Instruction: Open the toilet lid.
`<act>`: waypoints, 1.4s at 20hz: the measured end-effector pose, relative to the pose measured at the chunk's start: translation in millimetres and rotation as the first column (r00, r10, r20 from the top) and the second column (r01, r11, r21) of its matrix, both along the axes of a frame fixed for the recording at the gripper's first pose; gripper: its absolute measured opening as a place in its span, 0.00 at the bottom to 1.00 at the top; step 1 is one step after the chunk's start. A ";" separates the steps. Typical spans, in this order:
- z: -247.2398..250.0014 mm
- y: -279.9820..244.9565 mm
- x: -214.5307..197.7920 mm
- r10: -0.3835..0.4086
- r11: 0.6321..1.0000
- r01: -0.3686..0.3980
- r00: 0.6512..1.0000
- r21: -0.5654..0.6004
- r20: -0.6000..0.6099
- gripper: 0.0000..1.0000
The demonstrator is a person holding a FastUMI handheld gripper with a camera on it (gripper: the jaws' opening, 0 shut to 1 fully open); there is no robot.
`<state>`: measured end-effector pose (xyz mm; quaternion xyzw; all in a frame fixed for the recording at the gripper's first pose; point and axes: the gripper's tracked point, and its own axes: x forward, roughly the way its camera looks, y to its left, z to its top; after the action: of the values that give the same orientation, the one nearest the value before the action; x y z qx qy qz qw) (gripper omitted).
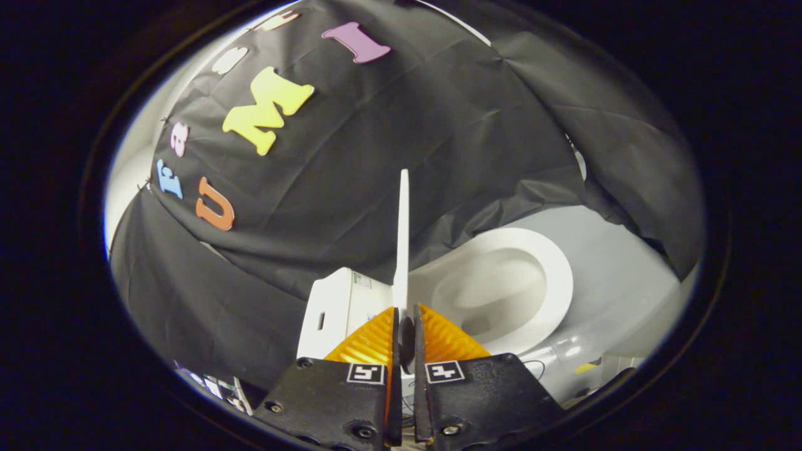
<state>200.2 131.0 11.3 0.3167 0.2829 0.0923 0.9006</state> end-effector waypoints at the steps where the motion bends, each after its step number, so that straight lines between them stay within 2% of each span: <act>1: 2.9 4.8 -0.3 0.007 1.000 -0.007 1.000 -0.013 0.005 0.11; 15: 35.1 68.6 -2.6 0.065 0.994 -0.062 0.997 -0.090 0.029 0.13; 28: 63.9 153.9 -5.3 0.107 0.964 -0.089 0.992 -0.249 0.060 0.14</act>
<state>194.9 284.9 75.2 0.1847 0.2745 0.1124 0.9370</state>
